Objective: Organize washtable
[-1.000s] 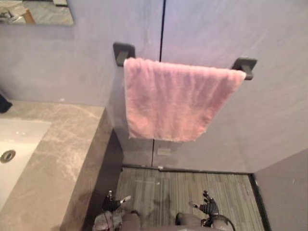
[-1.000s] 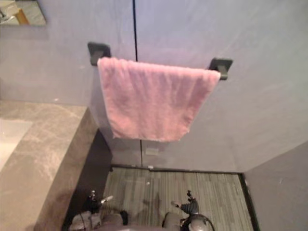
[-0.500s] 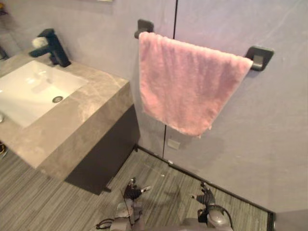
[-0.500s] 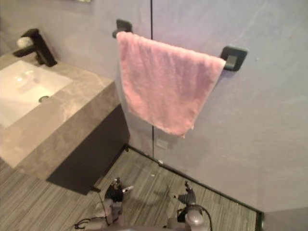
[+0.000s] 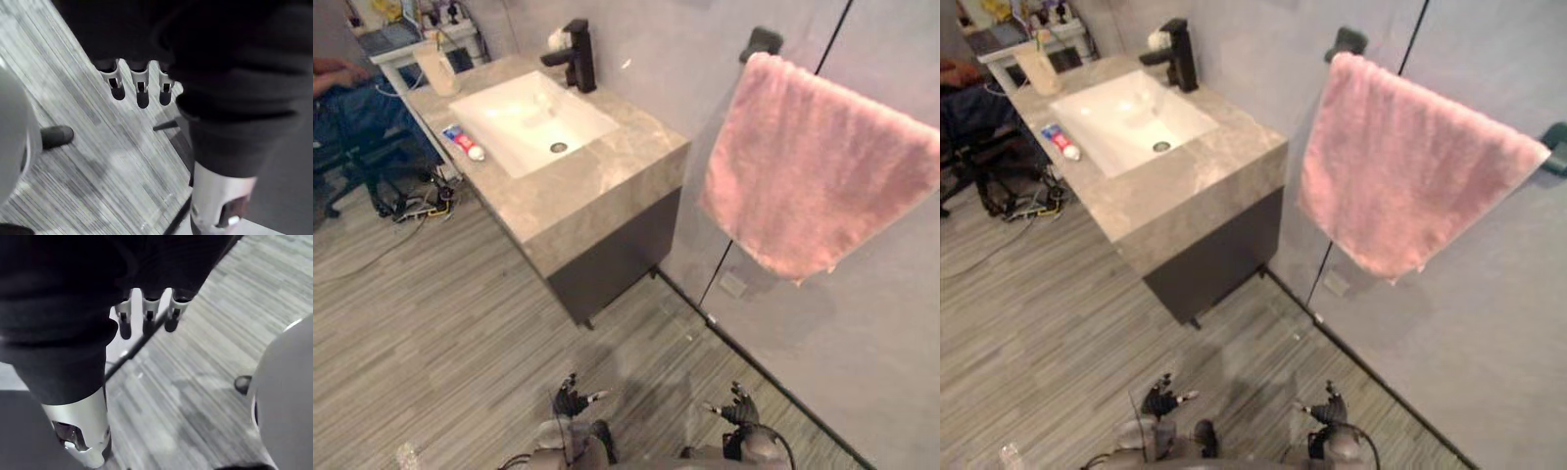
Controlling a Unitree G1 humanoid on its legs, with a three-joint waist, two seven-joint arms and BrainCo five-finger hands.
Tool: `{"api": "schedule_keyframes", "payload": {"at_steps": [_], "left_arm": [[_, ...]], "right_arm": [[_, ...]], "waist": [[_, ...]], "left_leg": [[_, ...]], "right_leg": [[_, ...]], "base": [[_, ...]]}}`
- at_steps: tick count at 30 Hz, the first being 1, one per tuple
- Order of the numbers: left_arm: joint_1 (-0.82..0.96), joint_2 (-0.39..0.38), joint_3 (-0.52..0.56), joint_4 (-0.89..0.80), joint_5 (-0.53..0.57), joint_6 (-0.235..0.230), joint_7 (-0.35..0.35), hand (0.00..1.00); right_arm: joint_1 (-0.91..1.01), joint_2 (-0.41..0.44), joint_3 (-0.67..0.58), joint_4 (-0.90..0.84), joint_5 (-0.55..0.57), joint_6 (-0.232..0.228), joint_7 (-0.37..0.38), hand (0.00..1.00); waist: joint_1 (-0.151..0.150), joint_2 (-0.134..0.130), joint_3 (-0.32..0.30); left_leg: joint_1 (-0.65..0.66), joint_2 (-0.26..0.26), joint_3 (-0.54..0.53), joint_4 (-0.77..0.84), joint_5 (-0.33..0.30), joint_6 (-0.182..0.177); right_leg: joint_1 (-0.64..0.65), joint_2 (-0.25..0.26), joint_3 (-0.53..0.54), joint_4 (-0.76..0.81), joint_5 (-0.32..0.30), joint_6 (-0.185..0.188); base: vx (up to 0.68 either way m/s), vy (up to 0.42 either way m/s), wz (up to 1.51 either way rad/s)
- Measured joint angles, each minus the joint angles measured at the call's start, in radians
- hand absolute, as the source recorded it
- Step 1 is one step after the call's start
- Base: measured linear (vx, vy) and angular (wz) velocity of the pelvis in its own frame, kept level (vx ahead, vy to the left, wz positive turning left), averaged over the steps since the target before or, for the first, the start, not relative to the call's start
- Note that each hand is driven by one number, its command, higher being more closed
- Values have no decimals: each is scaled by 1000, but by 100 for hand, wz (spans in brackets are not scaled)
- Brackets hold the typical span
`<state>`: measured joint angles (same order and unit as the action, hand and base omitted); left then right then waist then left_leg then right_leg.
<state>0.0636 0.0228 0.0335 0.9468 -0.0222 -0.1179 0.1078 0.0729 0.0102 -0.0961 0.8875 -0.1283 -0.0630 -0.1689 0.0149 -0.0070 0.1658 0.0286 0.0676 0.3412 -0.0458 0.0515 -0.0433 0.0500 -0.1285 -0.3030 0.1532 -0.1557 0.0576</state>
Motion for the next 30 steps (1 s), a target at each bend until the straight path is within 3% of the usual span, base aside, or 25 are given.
{"api": "schedule_keyframes", "payload": {"at_steps": [4,7,8,9,11,12,14,16,18,19,20,21,22,24,26,27,28,30], "left_arm": [[13,40,6,37,31,5,-1,0],[15,55,5,36,38,5,-8,0],[17,58,5,36,40,4,-16,0],[18,58,5,37,41,4,-17,0],[14,53,4,40,46,4,-16,0],[8,48,7,45,53,5,-15,0],[4,53,11,60,54,5,-15,0],[3,56,20,65,54,5,-15,0],[2,52,48,64,55,4,-17,0],[2,46,61,59,55,2,-14,0],[2,45,63,56,55,2,-14,0],[1,43,86,39,55,2,-15,0],[-6,12,106,37,54,3,-10,0],[-4,-19,102,18,54,3,-10,0],[-4,-24,75,15,53,3,-10,0],[-4,-24,44,15,53,3,-12,0],[-5,-23,31,14,54,3,-14,0],[-8,-16,-9,10,54,3,-16,0]], "right_arm": [[-4,-7,-1,20,-1,0,0,0],[3,-11,-3,32,-2,3,0,0],[13,-16,-6,29,-1,3,0,0],[12,-22,-6,30,-2,3,-1,0],[3,-33,-5,30,2,3,2,0],[-13,-39,-3,30,-1,0,5,0],[-20,-40,-2,27,-1,-3,9,0],[-12,-36,6,12,0,-6,17,0],[3,-34,19,-7,0,-8,17,0],[8,-27,18,-13,-1,-8,17,0],[10,-27,17,-13,-1,-7,17,0],[19,-18,17,-16,-1,-8,18,0],[9,-18,8,-21,-1,-6,16,0],[-2,-27,-7,-33,0,-5,15,0],[-4,-28,-9,-33,0,-4,15,0],[-8,-30,-16,-33,0,-5,15,0],[-13,-30,-26,-31,0,-5,14,0],[-22,-37,-35,-15,0,-6,10,0]], "waist": [[3,-10,0],[-2,-40,5],[-2,-46,1],[-3,-51,-2],[-7,-24,5],[-25,-7,15],[-31,14,27],[-33,-16,24],[-31,-39,24],[-32,-51,19],[-34,-55,17],[-30,-83,3],[-30,-40,13],[-34,-1,14],[-40,0,14],[-49,1,14],[-56,4,12],[-62,-21,5]], "left_leg": [[14,-36,-14,-56,18,13],[12,-98,-67,-56,-15,54],[14,-128,-98,-55,-28,72],[24,-147,-131,-56,-39,89],[36,-148,-184,-44,-46,110],[34,-112,-229,-8,-72,126],[42,-74,-289,19,-102,121],[66,-71,-347,52,-126,94],[84,-89,-402,73,-145,72],[90,-108,-458,101,-156,54],[90,-115,-478,117,-164,42],[73,-131,-482,149,-196,-1],[39,-73,-424,199,-241,-27],[17,1,-277,198,-234,-54],[47,49,-160,154,-202,-90],[56,72,-95,147,-140,-86],[53,73,-79,146,-136,-79],[28,57,-5,124,-97,-40]], "right_leg": [[1,-17,-4,-8,-1,22],[-15,-77,0,90,-84,87],[-15,-99,12,120,-119,141],[-13,-113,28,159,-102,143],[-93,-123,79,334,-87,118],[-133,-59,132,348,-138,50],[-206,20,205,355,-148,34],[-269,81,321,347,-142,38],[-290,84,374,347,-140,40],[-298,53,349,330,-121,22],[-296,39,330,303,-91,14],[-289,2,291,238,38,-10],[-279,5,213,263,31,-19],[-260,9,154,272,18,-40],[-220,5,107,277,3,-61],[-202,4,82,283,0,-61],[-192,-1,73,283,-5,-58],[-186,-34,22,259,-14,-52]], "base": [[-50,113,11],[50,129,45],[199,75,58],[305,94,62],[268,94,60],[193,65,69],[285,18,93],[333,-44,111],[302,-119,125],[349,-158,148],[456,-231,188],[372,-214,172],[398,-261,169],[250,-206,122],[181,-149,96],[125,-98,81],[76,-41,67],[32,-9,60]]}}
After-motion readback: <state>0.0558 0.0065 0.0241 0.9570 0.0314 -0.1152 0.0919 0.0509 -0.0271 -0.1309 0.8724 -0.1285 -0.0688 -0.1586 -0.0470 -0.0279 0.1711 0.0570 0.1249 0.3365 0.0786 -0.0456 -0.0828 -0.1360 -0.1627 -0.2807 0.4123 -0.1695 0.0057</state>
